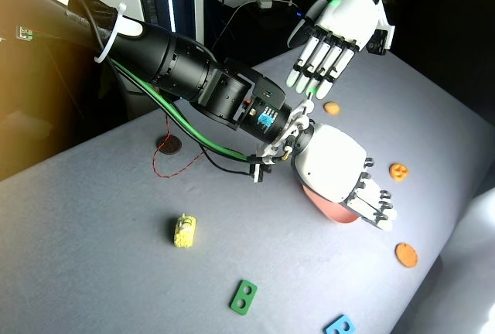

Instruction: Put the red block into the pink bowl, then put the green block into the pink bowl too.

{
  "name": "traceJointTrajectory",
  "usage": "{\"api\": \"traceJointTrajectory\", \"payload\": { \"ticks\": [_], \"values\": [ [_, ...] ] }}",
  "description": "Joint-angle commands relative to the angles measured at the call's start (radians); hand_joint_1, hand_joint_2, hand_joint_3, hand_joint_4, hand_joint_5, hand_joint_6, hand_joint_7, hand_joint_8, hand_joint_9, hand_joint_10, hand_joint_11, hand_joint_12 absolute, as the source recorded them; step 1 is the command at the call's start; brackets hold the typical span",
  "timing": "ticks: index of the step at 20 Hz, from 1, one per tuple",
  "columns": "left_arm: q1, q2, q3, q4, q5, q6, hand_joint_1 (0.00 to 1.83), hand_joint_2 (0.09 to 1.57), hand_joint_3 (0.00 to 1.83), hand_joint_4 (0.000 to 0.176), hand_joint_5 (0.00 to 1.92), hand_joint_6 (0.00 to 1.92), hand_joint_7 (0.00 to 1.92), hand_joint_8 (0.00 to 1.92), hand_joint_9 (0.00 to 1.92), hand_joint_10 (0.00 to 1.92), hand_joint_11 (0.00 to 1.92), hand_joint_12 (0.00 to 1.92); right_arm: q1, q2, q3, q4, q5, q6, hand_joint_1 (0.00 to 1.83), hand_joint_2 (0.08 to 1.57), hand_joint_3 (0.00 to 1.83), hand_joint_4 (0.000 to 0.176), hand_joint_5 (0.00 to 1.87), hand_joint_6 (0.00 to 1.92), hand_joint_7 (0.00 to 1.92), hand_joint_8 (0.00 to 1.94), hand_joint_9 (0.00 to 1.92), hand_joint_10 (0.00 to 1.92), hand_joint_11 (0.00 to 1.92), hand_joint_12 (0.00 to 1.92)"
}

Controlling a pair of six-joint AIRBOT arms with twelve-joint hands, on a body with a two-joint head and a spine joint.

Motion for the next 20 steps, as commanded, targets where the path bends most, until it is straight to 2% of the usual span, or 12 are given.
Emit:
{"api": "traceJointTrajectory", "payload": {
  "ticks": [1, 3, 4, 5, 6, 8, 9, 10, 11, 13, 15, 20],
  "values": [
    [-0.013, 0.004, 0.001, -0.054, 0.041, 0.0, 0.12, 1.35, 0.0, 0.0, 0.32, 0.0, 0.26, 0.0, 0.16, 0.0, 0.0, 0.03, 0.008, 0.006, 0.005, -0.04, 0.085, 0.006, 1.14, 1.02, 0.0, 0.002, 1.18, 0.65, 0.2, 0.0, 0.0, 0.0, 0.0, 0.0],
    [-0.014, 0.004, 0.001, -0.054, 0.041, 0.0, 0.11, 1.35, 0.0, 0.0, 0.32, 0.0, 0.27, 0.0, 0.17, 0.0, 0.02, 0.05, 0.004, 0.006, 0.005, -0.04, 0.085, 0.007, 1.13, 1.03, 0.0, 0.01, 1.18, 0.66, 0.19, 0.0, 0.0, 0.0, 0.0, 0.0],
    [-0.014, 0.004, 0.001, -0.053, 0.041, 0.0, 0.13, 1.35, 0.0, 0.0, 0.31, 0.0, 0.26, 0.0, 0.16, 0.0, 0.0, 0.05, 0.001, 0.006, 0.005, -0.04, 0.086, 0.007, 1.14, 1.02, 0.0, 0.0, 1.2, 0.62, 0.21, 0.0, 0.0, 0.0, 0.0, 0.0],
    [-0.014, 0.004, 0.001, -0.053, 0.041, 0.0, 0.11, 1.35, 0.0, 0.0, 0.34, 0.0, 0.28, 0.0, 0.17, 0.0, 0.0, 0.1, -0.002, 0.006, 0.006, -0.04, 0.086, 0.007, 1.13, 1.02, 0.0, 0.029, 1.2, 0.62, 0.21, 0.0, 0.0, 0.0, 0.0, 0.0],
    [-0.014, 0.004, 0.001, -0.053, 0.041, 0.0, 0.07, 1.35, 0.0, 0.0, 0.32, 0.0, 0.26, 0.0, 0.15, 0.0, 0.0, 0.05, -0.002, 0.006, 0.007, -0.04, 0.087, 0.007, 1.09, 1.04, 0.0, 0.114, 1.14, 0.7, 0.16, 0.0, 0.0, 0.0, 0.0, 0.0],
    [-0.015, 0.004, 0.002, -0.053, 0.041, 0.0, 0.09, 1.36, 0.0, 0.0, 0.31, 0.0, 0.26, 0.01, 0.15, 0.01, 0.01, 0.02, -0.003, 0.006, 0.01, -0.04, 0.086, 0.008, 0.98, 0.93, 0.0, 0.062, 0.85, 0.17, 0.06, 0.0, 0.0, 0.0, 0.0, 0.0],
    [-0.015, 0.004, 0.001, -0.053, 0.041, 0.0, 0.08, 1.36, 0.0, 0.0, 0.31, 0.0, 0.26, 0.01, 0.15, 0.0, 0.01, 0.02, -0.004, 0.006, 0.01, -0.04, 0.086, 0.008, 0.95, 0.9, 0.0, 0.076, 0.83, 0.07, 0.08, 0.0, 0.0, 0.0, 0.0, 0.0],
    [-0.015, 0.004, 0.001, -0.053, 0.041, 0.0, 0.08, 1.36, 0.0, 0.0, 0.31, 0.0, 0.26, 0.0, 0.15, 0.01, 0.01, 0.03, -0.005, 0.006, 0.01, -0.04, 0.086, 0.008, 0.83, 0.9, 0.0, 0.139, 0.74, 0.02, 0.06, 0.0, 0.0, 0.0, 0.0, 0.0],
    [-0.015, 0.004, 0.001, -0.053, 0.041, 0.0, 0.12, 1.35, 0.0, 0.0, 0.33, 0.01, 0.27, 0.01, 0.16, 0.01, 0.02, 0.04, -0.005, 0.006, 0.01, -0.04, 0.086, 0.008, 0.79, 0.89, 0.0, 0.157, 0.72, 0.01, 0.1, 0.02, 0.0, 0.0, 0.0, 0.0],
    [-0.016, 0.004, 0.001, -0.053, 0.041, 0.0, 0.1, 1.36, 0.0, 0.0, 0.31, 0.0, 0.26, 0.0, 0.15, 0.0, 0.01, 0.04, -0.006, 0.006, 0.01, -0.044, 0.086, 0.008, 0.77, 0.87, 0.0, 0.158, 0.73, 0.0, 0.19, 0.02, 0.0, 0.0, 0.0, 0.0],
    [-0.016, 0.004, 0.001, -0.053, 0.041, 0.0, 0.16, 1.35, 0.0, 0.0, 0.33, 0.0, 0.28, 0.01, 0.17, 0.0, 0.01, 0.05, -0.006, 0.006, 0.01, -0.054, 0.086, 0.008, 0.69, 0.88, 0.0, 0.141, 0.67, 0.0, 0.19, 0.0, 0.0, 0.0, 0.0, 0.0],
    [-0.018, 0.002, 0.001, -0.053, 0.041, -0.002, 0.08, 1.37, 0.01, 0.0, 0.32, 0.0, 0.26, 0.0, 0.14, 0.0, 0.0, 0.0, -0.006, 0.009, 0.01, -0.057, 0.079, 0.008, 0.56, 0.88, 0.0, 0.167, 0.6, 0.0, 0.15, 0.0, 0.0, 0.0, 0.0, 0.0]
  ]
}}
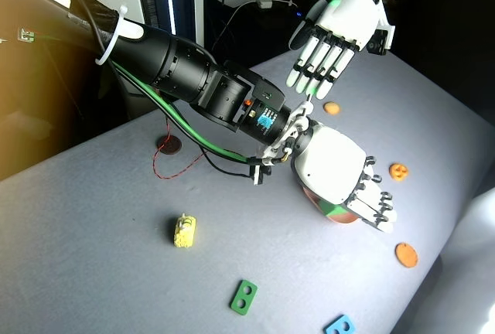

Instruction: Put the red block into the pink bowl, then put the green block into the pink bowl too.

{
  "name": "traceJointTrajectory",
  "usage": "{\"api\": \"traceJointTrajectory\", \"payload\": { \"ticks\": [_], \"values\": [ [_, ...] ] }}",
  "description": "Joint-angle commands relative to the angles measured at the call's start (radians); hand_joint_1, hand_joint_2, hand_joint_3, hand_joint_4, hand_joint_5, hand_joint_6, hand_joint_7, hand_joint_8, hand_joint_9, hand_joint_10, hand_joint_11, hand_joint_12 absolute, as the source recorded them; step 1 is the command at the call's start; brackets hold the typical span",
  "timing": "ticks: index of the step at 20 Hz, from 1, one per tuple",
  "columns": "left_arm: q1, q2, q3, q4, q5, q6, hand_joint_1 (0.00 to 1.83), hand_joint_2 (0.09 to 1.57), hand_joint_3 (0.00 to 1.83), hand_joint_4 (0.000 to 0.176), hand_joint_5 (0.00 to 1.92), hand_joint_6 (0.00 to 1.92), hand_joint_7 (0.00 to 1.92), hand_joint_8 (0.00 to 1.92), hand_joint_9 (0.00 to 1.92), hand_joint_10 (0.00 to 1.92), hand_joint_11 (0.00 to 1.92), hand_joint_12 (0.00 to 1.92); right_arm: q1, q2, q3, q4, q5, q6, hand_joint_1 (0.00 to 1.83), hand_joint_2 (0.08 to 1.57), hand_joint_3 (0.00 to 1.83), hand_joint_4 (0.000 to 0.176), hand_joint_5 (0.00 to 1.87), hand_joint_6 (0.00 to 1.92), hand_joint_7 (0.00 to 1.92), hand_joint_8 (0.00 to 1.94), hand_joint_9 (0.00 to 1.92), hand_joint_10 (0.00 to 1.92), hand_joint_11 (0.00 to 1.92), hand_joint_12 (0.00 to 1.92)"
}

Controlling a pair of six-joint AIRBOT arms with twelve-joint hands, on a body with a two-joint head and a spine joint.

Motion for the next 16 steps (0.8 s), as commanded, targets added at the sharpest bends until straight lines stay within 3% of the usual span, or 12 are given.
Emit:
{"api": "traceJointTrajectory", "payload": {
  "ticks": [1, 4, 6, 9, 11, 13, 16],
  "values": [
    [-0.017, 0.005, 0.0, -0.054, 0.042, -0.003, 0.06, 1.36, 0.0, 0.0, 0.33, 0.01, 0.28, 0.01, 0.16, 0.01, 0.01, 0.01, 0.005, 0.013, 0.001, -0.045, 0.069, 0.007, 0.6, 0.87, 0.0, 0.174, 0.55, 0.0, 0.03, 0.0, 0.0, 0.0, 0.0, 0.0],
    [-0.021, 0.001, -0.002, -0.054, 0.041, -0.009, 0.07, 1.36, 0.0, 0.0, 0.32, 0.0, 0.26, 0.0, 0.15, 0.0, 0.02, 0.01, 0.016, 0.03, -0.005, -0.047, 0.051, 0.007, 0.63, 0.85, 0.0, 0.176, 0.44, 0.0, 0.0, 0.0, 0.0, 0.0, 0.0, 0.0],
    [-0.022, -0.008, 0.001, -0.056, 0.028, -0.017, 0.03, 1.38, 0.01, 0.0, 0.3, 0.0, 0.23, 0.0, 0.13, 0.0, 0.0, 0.0, 0.029, 0.062, -0.032, -0.115, 0.034, 0.037, 0.69, 0.82, 0.0, 0.176, 0.42, 0.0, 0.0, 0.0, 0.0, 0.0, 0.0, 0.0],
    [-0.027, -0.028, 0.008, -0.062, 0.016, -0.024, 0.13, 1.37, 0.0, 0.0, 0.3, 0.0, 0.24, 0.0, 0.13, 0.0, 0.0, 0.0, 0.039, 0.154, -0.119, -0.392, 0.007, 0.176, 0.68, 0.81, 0.0, 0.176, 0.38, 0.0, 0.0, 0.0, 0.0, 0.0, 0.0, 0.0],
    [-0.027, -0.036, 0.003, -0.062, 0.009, -0.027, 0.06, 1.38, 0.01, 0.0, 0.28, 0.01, 0.22, 0.0, 0.13, 0.0, 0.01, 0.01, 0.045, 0.213, -0.171, -0.516, -0.012, 0.249, 0.68, 0.82, 0.0, 0.176, 0.36, 0.0, 0.0, 0.0, 0.0, 0.0, 0.0, 0.0],
    [-0.027, -0.043, 0.003, -0.064, 0.009, -0.031, 0.11, 1.37, 0.0, 0.0, 0.31, 0.01, 0.25, 0.01, 0.14, 0.0, 0.01, 0.01, 0.05, 0.271, -0.214, -0.641, -0.035, 0.33, 0.66, 0.82, 0.0, 0.176, 0.38, 0.01, 0.0, 0.0, 0.0, 0.0, 0.0, 0.0],
    [-0.038, -0.044, 0.007, -0.074, 0.01, -0.035, 0.12, 1.37, 0.0, 0.0, 0.31, 0.01, 0.26, 0.01, 0.14, 0.01, 0.01, 0.0, 0.062, 0.354, -0.252, -0.88, -0.076, 0.523, 0.61, 0.85, 0.0, 0.176, 0.34, 0.0, 0.0, 0.0, 0.0, 0.0, 0.0, 0.0]
  ]
}}
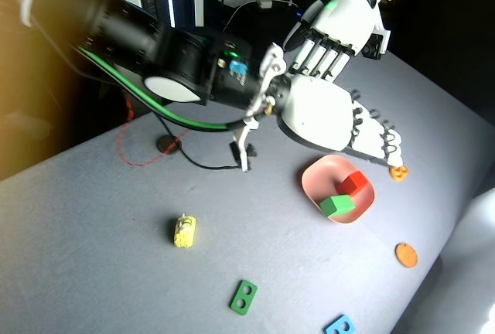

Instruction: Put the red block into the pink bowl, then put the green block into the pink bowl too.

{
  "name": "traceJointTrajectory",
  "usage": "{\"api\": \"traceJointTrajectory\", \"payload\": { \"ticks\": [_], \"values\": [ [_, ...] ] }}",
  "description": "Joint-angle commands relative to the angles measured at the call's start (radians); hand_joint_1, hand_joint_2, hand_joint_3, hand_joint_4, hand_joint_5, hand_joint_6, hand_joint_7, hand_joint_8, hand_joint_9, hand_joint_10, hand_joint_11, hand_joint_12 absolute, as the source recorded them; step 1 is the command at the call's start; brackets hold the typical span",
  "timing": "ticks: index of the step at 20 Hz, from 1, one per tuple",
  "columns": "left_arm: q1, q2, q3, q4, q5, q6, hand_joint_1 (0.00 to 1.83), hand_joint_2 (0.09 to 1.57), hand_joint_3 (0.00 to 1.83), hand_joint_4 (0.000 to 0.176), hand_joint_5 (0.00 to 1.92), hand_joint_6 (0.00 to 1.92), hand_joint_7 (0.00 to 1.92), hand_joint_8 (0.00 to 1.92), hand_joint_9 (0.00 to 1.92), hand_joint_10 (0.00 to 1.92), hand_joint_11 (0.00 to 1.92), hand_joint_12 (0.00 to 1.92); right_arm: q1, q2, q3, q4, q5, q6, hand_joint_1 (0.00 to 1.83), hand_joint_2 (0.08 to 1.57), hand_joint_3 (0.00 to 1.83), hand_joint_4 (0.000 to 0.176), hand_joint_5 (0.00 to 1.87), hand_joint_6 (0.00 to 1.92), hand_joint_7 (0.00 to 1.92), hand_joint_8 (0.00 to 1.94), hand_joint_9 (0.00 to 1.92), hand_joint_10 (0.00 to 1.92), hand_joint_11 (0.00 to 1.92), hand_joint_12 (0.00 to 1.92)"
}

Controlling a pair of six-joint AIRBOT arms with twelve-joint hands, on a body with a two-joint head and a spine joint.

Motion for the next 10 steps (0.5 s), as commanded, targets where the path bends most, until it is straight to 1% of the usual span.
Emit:
{"api": "traceJointTrajectory", "payload": {
  "ticks": [1, 2, 3, 4, 5, 6, 7, 8, 9, 10],
  "values": [
    [-0.02, 0.006, 0.003, -0.055, 0.041, -0.006, 0.11, 1.36, 0.0, 0.0, 0.32, 0.01, 0.27, 0.01, 0.14, 0.0, 0.0, 0.0, 0.021, 0.022, -0.009, -0.041, 0.111, 0.032, 0.65, 0.85, 0.0, 0.176, 0.32, 0.0, 0.0, 0.0, 0.0, 0.0, 0.0, 0.0],
    [-0.026, 0.006, 0.009, -0.055, 0.044, -0.01, 0.07, 1.38, 0.0, 0.0, 0.32, 0.01, 0.25, 0.0, 0.12, 0.0, 0.0, 0.0, 0.031, 0.052, -0.017, -0.109, 0.109, 0.08, 0.7, 0.86, 0.01, 0.176, 0.32, 0.0, 0.0, 0.0, 0.0, 0.0, 0.0, 0.0],
    [-0.029, 0.006, 0.014, -0.056, 0.048, -0.012, 0.01, 1.39, 0.01, 0.0, 0.32, 0.0, 0.25, 0.0, 0.11, 0.0, 0.0, 0.0, 0.038, 0.067, -0.02, -0.145, 0.106, 0.114, 0.73, 0.89, 0.02, 0.176, 0.27, 0.0, 0.0, 0.0, 0.0, 0.0, 0.0, 0.0],
    [-0.033, 0.006, 0.021, -0.056, 0.051, -0.013, 0.0, 1.39, 0.01, 0.0, 0.32, 0.0, 0.25, 0.0, 0.11, 0.0, 0.0, 0.0, 0.045, 0.085, -0.022, -0.202, 0.106, 0.17, 0.69, 0.89, 0.02, 0.176, 0.24, 0.0, 0.0, 0.0, 0.0, 0.0, 0.0, 0.0],
    [-0.04, 0.006, 0.028, -0.056, 0.051, -0.016, 0.0, 1.36, 0.0, 0.0, 0.34, 0.01, 0.28, 0.01, 0.13, 0.01, 0.01, 0.0, 0.053, 0.107, -0.026, -0.255, 0.103, 0.219, 0.72, 0.9, 0.02, 0.176, 0.27, 0.01, 0.0, 0.0, 0.0, 0.0, 0.0, 0.0],
    [-0.048, 0.006, 0.033, -0.056, 0.051, -0.016, 0.03, 1.29, 0.0, 0.0, 0.35, 0.01, 0.27, 0.0, 0.11, 0.0, 0.0, 0.0, 0.058, 0.125, -0.031, -0.277, 0.097, 0.231, 0.78, 0.87, 0.0, 0.176, 0.31, 0.03, 0.0, 0.0, 0.0, 0.0, 0.0, 0.0],
    [-0.058, 0.006, 0.036, -0.054, 0.046, -0.016, 0.03, 1.24, 0.0, 0.0, 0.34, 0.0, 0.23, 0.0, 0.06, 0.0, 0.0, 0.0, 0.059, 0.139, -0.034, -0.28, 0.092, 0.232, 0.79, 0.87, 0.0, 0.176, 0.31, 0.03, 0.0, 0.0, 0.0, 0.0, 0.0, 0.0],
    [-0.065, 0.006, 0.036, -0.05, 0.041, -0.017, 0.06, 1.18, 0.0, 0.0, 0.37, 0.0, 0.15, 0.0, 0.01, 0.0, 0.0, 0.0, 0.057, 0.16, -0.034, -0.289, 0.086, 0.256, 0.78, 0.88, 0.01, 0.176, 0.28, 0.01, 0.0, 0.0, 0.0, 0.0, 0.0, 0.0],
    [-0.067, 0.006, 0.036, -0.05, 0.039, -0.018, 0.07, 1.13, 0.0, 0.0, 0.47, 0.01, 0.1, 0.0, 0.0, 0.0, 0.0, 0.0, 0.056, 0.177, -0.034, -0.32, 0.086, 0.296, 0.72, 0.9, 0.02, 0.176, 0.25, 0.0, 0.0, 0.0, 0.0, 0.0, 0.0, 0.0],
    [-0.067, 0.006, 0.034, -0.041, 0.039, -0.026, 0.07, 1.1, 0.0, 0.022, 0.55, 0.01, 0.1, 0.0, 0.0, 0.0, 0.0, 0.0, 0.057, 0.189, -0.033, -0.391, 0.091, 0.35, 0.73, 0.89, 0.01, 0.176, 0.25, 0.01, 0.0, 0.0, 0.0, 0.0, 0.0, 0.0]
  ]
}}
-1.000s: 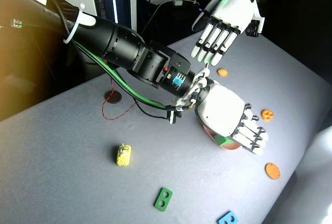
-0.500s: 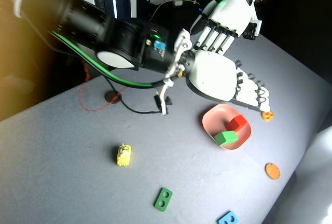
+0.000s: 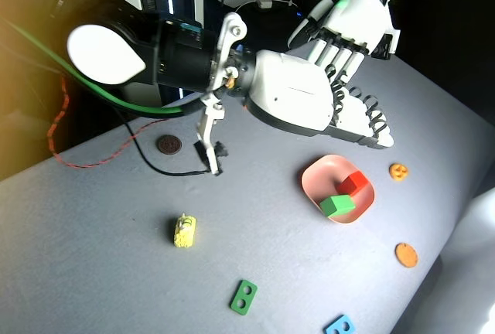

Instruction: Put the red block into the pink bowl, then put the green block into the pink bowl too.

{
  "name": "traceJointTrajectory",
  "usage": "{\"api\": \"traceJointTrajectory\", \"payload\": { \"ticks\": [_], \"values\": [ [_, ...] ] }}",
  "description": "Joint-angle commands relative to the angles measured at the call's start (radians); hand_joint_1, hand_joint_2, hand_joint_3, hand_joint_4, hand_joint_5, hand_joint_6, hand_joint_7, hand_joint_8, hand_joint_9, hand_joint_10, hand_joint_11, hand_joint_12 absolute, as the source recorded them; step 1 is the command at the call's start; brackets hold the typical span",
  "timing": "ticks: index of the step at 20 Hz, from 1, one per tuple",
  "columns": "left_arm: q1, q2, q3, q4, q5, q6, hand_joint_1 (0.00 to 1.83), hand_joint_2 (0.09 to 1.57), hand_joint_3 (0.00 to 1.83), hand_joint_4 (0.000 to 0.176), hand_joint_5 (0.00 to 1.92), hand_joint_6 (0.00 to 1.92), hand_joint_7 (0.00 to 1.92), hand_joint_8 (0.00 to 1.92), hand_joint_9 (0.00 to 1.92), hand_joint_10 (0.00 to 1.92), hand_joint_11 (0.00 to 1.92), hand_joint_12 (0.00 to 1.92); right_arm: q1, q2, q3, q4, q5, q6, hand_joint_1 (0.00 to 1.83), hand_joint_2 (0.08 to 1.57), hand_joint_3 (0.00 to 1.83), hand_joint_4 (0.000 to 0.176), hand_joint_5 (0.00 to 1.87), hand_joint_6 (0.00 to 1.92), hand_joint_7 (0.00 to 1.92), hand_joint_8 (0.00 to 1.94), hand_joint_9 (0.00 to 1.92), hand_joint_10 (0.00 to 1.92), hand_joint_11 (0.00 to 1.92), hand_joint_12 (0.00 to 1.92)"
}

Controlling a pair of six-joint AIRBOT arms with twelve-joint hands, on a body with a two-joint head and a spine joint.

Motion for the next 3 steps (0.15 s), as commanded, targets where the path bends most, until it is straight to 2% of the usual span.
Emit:
{"api": "traceJointTrajectory", "payload": {
  "ticks": [1, 3],
  "values": [
    [-0.009, 0.007, -0.004, -0.047, 0.038, -0.006, 0.1, 1.07, 0.0, 0.045, 0.66, 0.02, 0.1, 0.0, 0.0, 0.0, 0.0, 0.0, 0.014, 0.006, -0.002, -0.045, 0.113, 0.043, 0.77, 0.87, 0.0, 0.176, 0.28, 0.02, 0.0, 0.0, 0.0, 0.0, 0.0, 0.0],
    [-0.009, 0.007, -0.004, -0.04, 0.039, -0.012, 0.14, 1.03, 0.0, 0.059, 0.83, 0.03, 0.07, 0.0, 0.0, 0.0, 0.0, 0.0, 0.013, 0.008, -0.002, -0.123, 0.117, 0.12, 0.78, 0.86, 0.0, 0.176, 0.27, 0.01, 0.0, 0.0, 0.0, 0.0, 0.0, 0.0]
  ]
}}
